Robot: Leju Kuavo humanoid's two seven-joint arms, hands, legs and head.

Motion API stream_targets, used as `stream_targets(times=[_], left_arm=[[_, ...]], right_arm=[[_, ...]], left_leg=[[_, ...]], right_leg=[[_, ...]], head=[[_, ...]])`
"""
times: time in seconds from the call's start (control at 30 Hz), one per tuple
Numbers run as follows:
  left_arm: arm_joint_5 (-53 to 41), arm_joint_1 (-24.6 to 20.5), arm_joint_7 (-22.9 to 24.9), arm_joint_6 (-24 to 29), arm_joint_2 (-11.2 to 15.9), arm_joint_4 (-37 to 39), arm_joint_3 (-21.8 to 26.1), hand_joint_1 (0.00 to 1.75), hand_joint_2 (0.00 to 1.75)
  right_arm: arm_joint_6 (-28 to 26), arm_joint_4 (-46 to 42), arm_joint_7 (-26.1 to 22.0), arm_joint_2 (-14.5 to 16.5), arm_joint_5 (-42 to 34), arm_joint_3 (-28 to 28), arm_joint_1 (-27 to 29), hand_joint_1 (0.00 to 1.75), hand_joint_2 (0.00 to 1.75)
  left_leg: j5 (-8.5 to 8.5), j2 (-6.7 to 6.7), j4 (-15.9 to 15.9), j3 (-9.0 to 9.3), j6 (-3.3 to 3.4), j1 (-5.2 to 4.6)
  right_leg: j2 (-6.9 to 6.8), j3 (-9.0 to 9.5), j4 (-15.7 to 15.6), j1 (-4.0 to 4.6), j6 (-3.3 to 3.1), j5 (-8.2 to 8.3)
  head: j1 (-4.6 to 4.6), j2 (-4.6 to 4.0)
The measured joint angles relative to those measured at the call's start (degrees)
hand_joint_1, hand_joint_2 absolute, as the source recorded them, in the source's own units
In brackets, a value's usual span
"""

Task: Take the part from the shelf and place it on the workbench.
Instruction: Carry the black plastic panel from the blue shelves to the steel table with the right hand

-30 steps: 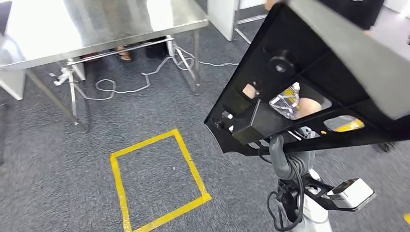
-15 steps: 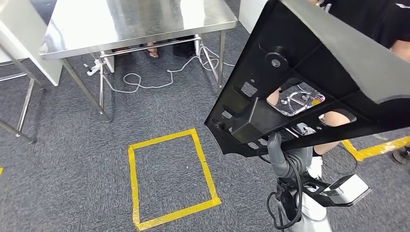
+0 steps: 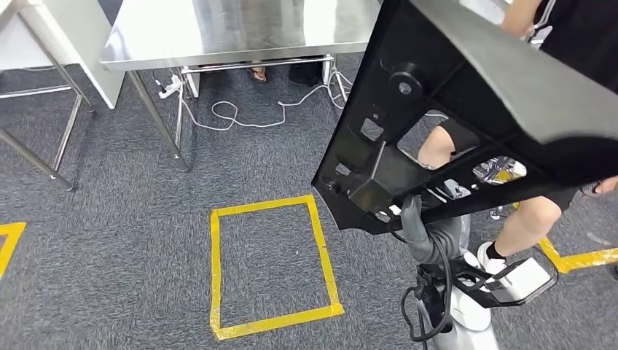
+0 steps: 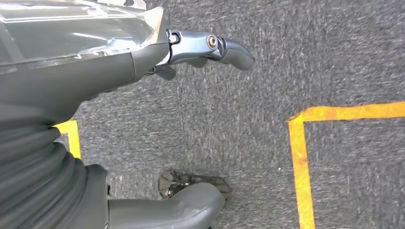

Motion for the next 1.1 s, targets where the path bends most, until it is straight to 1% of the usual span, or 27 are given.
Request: stream_targets(times=[0.03, 0.07, 0.1, 0.13, 0.17, 0.2, 0.23, 0.27, 0.3, 0.33, 0.4, 0.5, 0.67, 0.8, 0.83, 0.93, 1.1], left_arm=[[0.01, -0.06, 0.04, -0.01, 0.00, 0.00, 0.01, 0.00, 1.75], [0.01, -0.07, 0.10, -0.01, 0.00, 0.00, 0.01, 0.00, 1.75], [0.01, -0.05, 0.15, -0.03, -0.01, 0.00, 0.02, 0.00, 1.75], [0.02, -0.02, 0.20, -0.07, -0.03, 0.00, 0.04, 0.00, 1.75], [0.02, -0.01, 0.21, -0.13, -0.07, 0.00, 0.08, 0.00, 1.75], [0.03, -0.01, 0.20, -0.25, -0.10, 0.00, 0.13, 0.00, 1.75], [0.03, -0.02, 0.17, -0.41, -0.14, 0.00, 0.19, 0.00, 1.75], [0.03, -0.01, 0.13, -0.60, -0.15, 0.00, 0.25, 0.00, 1.75], [0.03, 0.03, 0.09, -0.84, -0.15, 0.00, 0.30, 0.00, 1.75], [0.04, 0.08, 0.05, -1.06, -0.14, 0.00, 0.33, 0.00, 1.75], [0.05, 0.14, 0.03, -1.46, -0.18, 0.01, 0.40, 0.00, 1.75], [0.02, 0.10, 0.12, -1.76, -0.23, 0.02, 0.68, 0.00, 1.75], [-0.47, 0.13, 0.40, -1.79, -0.22, 0.02, 0.91, 0.00, 1.75], [-0.51, 0.13, 0.55, -1.69, -0.22, 0.02, 0.95, 0.00, 1.75], [-0.51, 0.13, 0.55, -1.68, -0.23, 0.02, 0.97, 0.00, 1.75], [-0.51, 0.13, 0.54, -1.60, -0.22, 0.02, 1.04, 0.00, 1.75], [-0.51, 0.13, 0.50, -1.56, -0.22, 0.02, 1.17, 0.00, 1.75]], right_arm=[[0.00, 0.13, 0.02, -0.02, -0.13, 0.00, 0.03, 1.75, 1.75], [0.00, 0.28, 0.04, -0.04, -0.26, 0.00, 0.06, 1.75, 1.75], [0.00, 0.46, 0.07, -0.07, -0.38, 0.00, 0.06, 1.75, 1.75], [0.00, 0.61, 0.09, -0.10, -0.46, -0.01, 0.03, 1.75, 1.75], [0.00, 0.70, 0.13, -0.13, -0.50, 0.00, -0.01, 1.75, 1.75], [0.00, 0.80, 0.17, -0.14, -0.55, 0.01, -0.07, 1.75, 1.75], [0.00, 0.85, 0.21, -0.13, -0.60, 0.02, -0.14, 1.75, 1.75], [0.00, 0.90, 0.24, -0.11, -0.65, 0.03, -0.21, 1.75, 1.75], [0.00, 0.94, 0.25, -0.09, -0.69, 0.04, -0.29, 1.75, 1.75], [0.00, 0.96, 0.27, -0.05, -0.73, 0.04, -0.36, 1.75, 1.75], [0.00, 1.01, 0.30, -0.02, -0.76, 0.04, -0.51, 1.75, 1.75], [-0.24, 1.14, 0.36, -0.03, -0.59, 0.09, -0.81, 1.75, 1.75], [-1.19, 1.23, 0.01, -0.21, 0.34, 0.39, -0.73, 1.75, 1.75], [-1.20, 1.23, -0.54, -0.51, 0.71, 0.92, -0.53, 1.75, 1.75], [-1.20, 1.23, -0.56, -0.57, 0.73, 1.06, -0.51, 1.75, 1.75], [-1.20, 1.23, -0.56, -0.69, 0.75, 1.42, -0.52, 1.75, 1.75], [-1.20, 1.23, -0.56, -0.83, 0.73, 1.58, -0.71, 1.75, 1.75]], left_leg=[[-0.04, -0.31, 0.01, 0.02, 0.06, -0.02], [-0.09, -0.67, 0.02, 0.04, 0.09, -0.04], [-0.14, -1.02, 0.04, 0.08, 0.07, -0.06], [-0.21, -1.38, 0.07, 0.18, 0.01, -0.06], [-0.29, -1.72, 0.13, 0.27, -0.10, -0.06], [-0.44, -2.02, 0.28, 0.32, -0.31, -0.15], [-0.65, -2.29, 0.44, 0.31, -0.60, -0.25], [-0.87, -2.44, 0.63, 0.22, -0.83, -0.37], [-1.05, -2.51, 0.77, 0.13, -0.75, -0.47], [-1.14, -2.50, 0.81, 0.07, -0.57, -0.46], [-1.13, -2.35, 0.73, 0.14, -0.04, -0.38], [-1.09, -2.16, 0.49, 0.39, -0.09, -0.28], [-1.01, -2.09, 0.22, 0.59, -0.38, -0.24], [-1.08, -2.07, 0.18, 0.61, -1.31, -0.13], [-1.11, -2.07, 0.18, 0.61, -1.44, -0.12], [-1.13, -2.07, 0.18, 0.60, -1.58, -0.20], [-1.14, -2.07, 0.19, 0.61, -1.57, -0.50]], right_leg=[[0.43, -2.18, 3.75, -0.04, -0.05, -1.13], [0.59, -3.78, 6.14, -0.06, 0.15, -1.53], [0.63, -4.31, 6.26, -0.06, 0.56, -0.93], [0.65, -3.57, 3.92, -0.06, 1.08, 0.58], [0.69, -1.91, -0.13, -0.11, 1.56, 2.56], [0.79, -0.21, -4.33, -0.15, 1.76, 4.42], [0.87, 1.26, -7.58, -0.17, 1.62, 5.77], [0.94, 2.10, -9.43, -0.22, 1.27, 6.52], [0.97, 2.35, -9.97, -0.23, 0.84, 6.80], [0.95, 2.52, -10.07, -0.22, 0.57, 6.93], [1.02, 2.54, -10.08, -0.15, 0.41, 7.02], [1.14, 2.57, -10.07, 0.01, 0.33, 6.99], [1.16, 2.56, -10.04, 0.13, 0.14, 6.87], [1.17, 2.56, -10.00, 0.20, 0.05, 6.81], [1.16, 2.56, -10.00, 0.21, 0.05, 6.81], [1.16, 2.57, -10.00, 0.19, 0.05, 6.80], [1.15, 2.56, -10.01, 0.06, 0.06, 6.80]], head=[[0.10, 0.00], [0.14, 0.00], [0.14, 0.00], [0.16, 0.00], [0.18, 0.00], [0.20, 0.00], [0.20, 0.00], [0.15, 0.00], [0.11, 0.00], [0.08, 0.00], [0.05, 0.00], [0.03, 0.00], [0.04, 0.00], [0.05, 0.00], [0.06, 0.00], [0.07, 0.00], [0.07, 0.00]])
